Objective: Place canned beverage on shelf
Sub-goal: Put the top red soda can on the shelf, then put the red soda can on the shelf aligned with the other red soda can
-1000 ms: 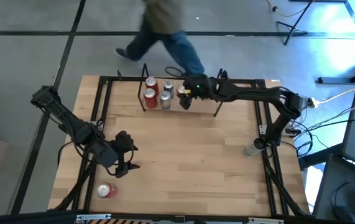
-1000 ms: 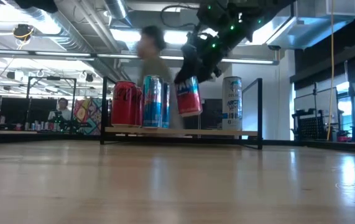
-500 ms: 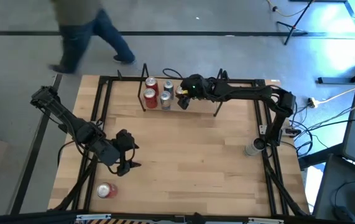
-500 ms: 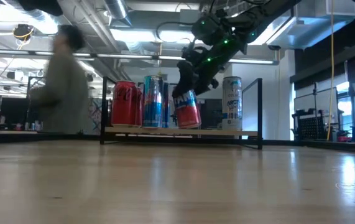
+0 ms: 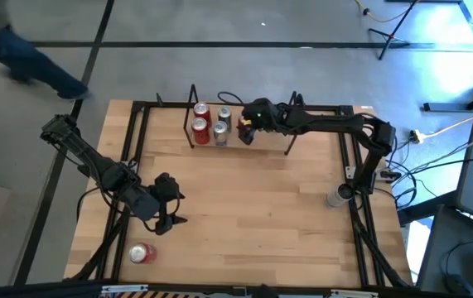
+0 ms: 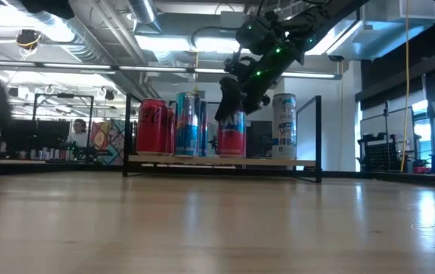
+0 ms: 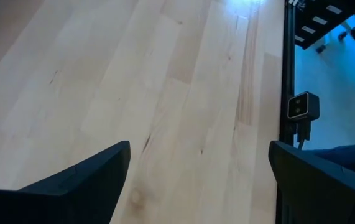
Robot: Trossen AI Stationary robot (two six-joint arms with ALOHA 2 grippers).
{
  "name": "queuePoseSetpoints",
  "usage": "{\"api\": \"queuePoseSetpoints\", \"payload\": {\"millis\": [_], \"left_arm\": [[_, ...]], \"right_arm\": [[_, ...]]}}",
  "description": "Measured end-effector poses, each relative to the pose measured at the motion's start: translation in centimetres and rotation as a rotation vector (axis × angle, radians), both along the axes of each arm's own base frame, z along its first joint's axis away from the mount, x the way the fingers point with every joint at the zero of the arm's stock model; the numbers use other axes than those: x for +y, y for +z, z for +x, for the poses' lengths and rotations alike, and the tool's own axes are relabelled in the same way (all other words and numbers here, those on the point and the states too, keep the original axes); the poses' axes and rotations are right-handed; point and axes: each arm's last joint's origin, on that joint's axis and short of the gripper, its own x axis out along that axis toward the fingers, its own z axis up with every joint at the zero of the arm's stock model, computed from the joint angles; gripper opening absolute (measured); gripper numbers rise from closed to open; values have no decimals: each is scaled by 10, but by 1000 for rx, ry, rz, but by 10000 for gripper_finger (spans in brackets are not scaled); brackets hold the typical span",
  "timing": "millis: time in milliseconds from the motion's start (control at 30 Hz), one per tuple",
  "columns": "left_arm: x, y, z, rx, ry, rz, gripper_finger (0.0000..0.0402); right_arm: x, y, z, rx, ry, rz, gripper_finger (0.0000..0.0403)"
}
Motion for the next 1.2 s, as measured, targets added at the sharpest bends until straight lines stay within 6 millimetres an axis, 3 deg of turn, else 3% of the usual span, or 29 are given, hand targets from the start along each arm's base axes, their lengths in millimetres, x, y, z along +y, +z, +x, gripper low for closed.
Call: {"api": "queuePoseSetpoints", "payload": {"millis": [167, 333, 400, 467, 567, 667, 867, 1000, 1200], "left_arm": [[-1, 0, 0, 9, -15, -15, 371], [-2, 0, 0, 17, -49, -28, 371], [-3, 1, 1, 4, -57, -34, 371], [-5, 3, 1, -16, -70, -50, 371], [-12, 4, -1, -19, -118, -85, 371], [-23, 3, -9, 24, -183, -157, 371], [-49, 2, -35, 159, -272, -326, 371], [-62, -1, -56, 254, -253, -372, 371], [-82, -7, -83, 378, -166, -466, 371]], "right_arm": [[8, 23, -10, -31, 24, -2, 322], [31, 62, -23, -135, 66, -18, 310], [52, 80, -27, -221, 94, 46, 309], [84, 98, -28, -294, 171, 95, 309], [138, 107, -23, -323, 323, 132, 309], [186, 97, -18, -293, 397, 165, 309], [251, 66, -12, -230, 357, 216, 309], [278, 43, -9, -183, 353, 256, 309], [300, 15, 6, -209, 351, 296, 309]]}}
